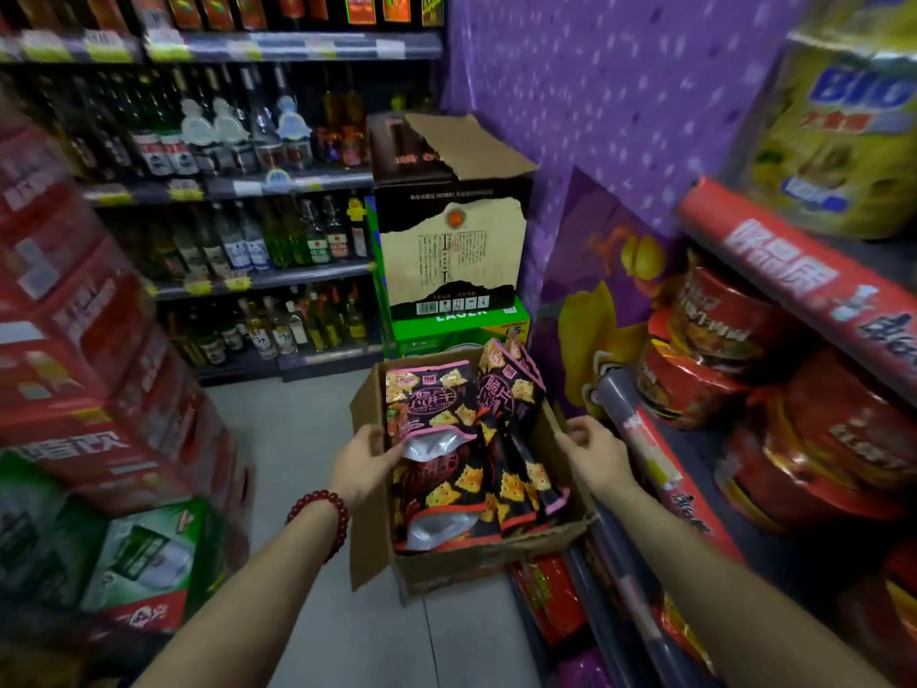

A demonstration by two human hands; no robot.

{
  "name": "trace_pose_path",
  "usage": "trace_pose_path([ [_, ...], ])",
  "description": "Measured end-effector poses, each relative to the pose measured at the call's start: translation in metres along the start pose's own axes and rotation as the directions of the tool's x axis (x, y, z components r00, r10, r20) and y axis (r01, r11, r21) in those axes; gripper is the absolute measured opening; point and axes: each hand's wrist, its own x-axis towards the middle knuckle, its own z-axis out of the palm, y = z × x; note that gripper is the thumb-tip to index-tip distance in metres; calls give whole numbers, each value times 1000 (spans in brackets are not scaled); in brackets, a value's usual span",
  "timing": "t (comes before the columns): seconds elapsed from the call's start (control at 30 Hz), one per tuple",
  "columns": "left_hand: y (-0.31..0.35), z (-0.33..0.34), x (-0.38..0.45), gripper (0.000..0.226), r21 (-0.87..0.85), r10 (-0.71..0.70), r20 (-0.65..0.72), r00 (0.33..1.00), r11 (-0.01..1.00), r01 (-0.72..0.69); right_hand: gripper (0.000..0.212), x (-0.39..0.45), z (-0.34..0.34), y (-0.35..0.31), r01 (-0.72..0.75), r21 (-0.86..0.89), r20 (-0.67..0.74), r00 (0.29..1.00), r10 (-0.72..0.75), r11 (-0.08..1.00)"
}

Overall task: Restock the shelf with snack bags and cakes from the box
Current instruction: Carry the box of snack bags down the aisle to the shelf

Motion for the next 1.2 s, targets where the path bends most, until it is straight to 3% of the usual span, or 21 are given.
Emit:
trace_pose_path([
  [0.23, -36, 29, 60, 76, -123, -41, -18, 999, 992, 39, 33, 46, 37, 33, -15, 31, -54, 998, 17, 999],
  [0.4, -96, 56, 110, 127, -184, -85, -31, 996, 980, 78, 38, 62, 59, 51, -32, 40, -127, 991, 37, 999],
  [0.47, -91, 58, 105, 120, -197, -85, 6, 996, 977, 84, 41, 67, 62, 55, -45, 61, -132, 990, 53, 997],
  [0.6, -76, 64, 93, 84, -252, -26, -1, 1000, 968, 25, 41, 79, 67, 61, -79, 132, -124, 988, 95, 988],
  [0.7, -79, 71, 94, 77, -329, -6, -22, 1000, 944, -2, 40, 89, 69, 68, -108, 155, -113, 986, 126, 982],
  [0.9, -98, 73, 100, 71, -345, -43, -14, 999, 938, 36, 40, 104, 75, 74, -93, -32, -47, 995, 92, 995],
  [1.07, -100, 81, 111, 45, -310, -33, -76, 997, 951, 8, 28, 113, 85, 61, -158, -225, -164, 979, 123, 961],
  [1.2, -104, 80, 110, 41, -356, -51, -108, 993, 934, 9, 24, 108, 86, 50, -171, -206, -238, 964, 120, 964],
])
